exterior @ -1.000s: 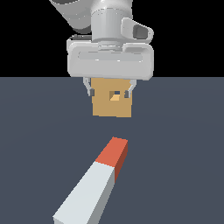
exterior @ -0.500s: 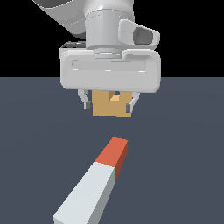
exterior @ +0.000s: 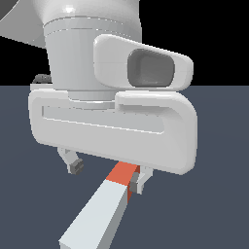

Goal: Insert the peg into the horizontal hole in a box.

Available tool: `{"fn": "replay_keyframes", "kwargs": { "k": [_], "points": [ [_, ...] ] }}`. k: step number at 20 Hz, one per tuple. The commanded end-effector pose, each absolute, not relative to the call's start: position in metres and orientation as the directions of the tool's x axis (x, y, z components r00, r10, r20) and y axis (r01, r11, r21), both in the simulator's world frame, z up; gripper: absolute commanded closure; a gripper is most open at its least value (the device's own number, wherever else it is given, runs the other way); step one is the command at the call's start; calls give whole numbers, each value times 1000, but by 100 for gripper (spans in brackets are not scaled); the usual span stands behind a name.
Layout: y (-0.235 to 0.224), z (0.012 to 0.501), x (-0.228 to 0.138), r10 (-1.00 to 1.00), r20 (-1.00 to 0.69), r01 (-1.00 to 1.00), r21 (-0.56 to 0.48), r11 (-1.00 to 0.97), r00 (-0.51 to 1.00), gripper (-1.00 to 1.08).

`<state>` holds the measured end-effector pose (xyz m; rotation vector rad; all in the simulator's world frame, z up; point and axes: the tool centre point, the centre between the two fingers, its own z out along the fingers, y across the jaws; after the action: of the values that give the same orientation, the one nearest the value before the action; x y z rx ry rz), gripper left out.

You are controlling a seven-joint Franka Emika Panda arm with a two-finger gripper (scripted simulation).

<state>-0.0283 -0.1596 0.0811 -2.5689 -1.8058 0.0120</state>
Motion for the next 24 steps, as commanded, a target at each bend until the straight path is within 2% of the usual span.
{"fn": "replay_keyframes", "kwargs": {
  "k": [1, 9, 24],
  "points": [
    [-172, 74, -32, 931, -3, 931, -1, -364, 364, -92],
    [-178, 68, -34, 927, -3, 927, -1, -374, 374, -92],
    [-178, 20, -34, 926, 0, 926, 0, -377, 377, -92]
  ]
}}
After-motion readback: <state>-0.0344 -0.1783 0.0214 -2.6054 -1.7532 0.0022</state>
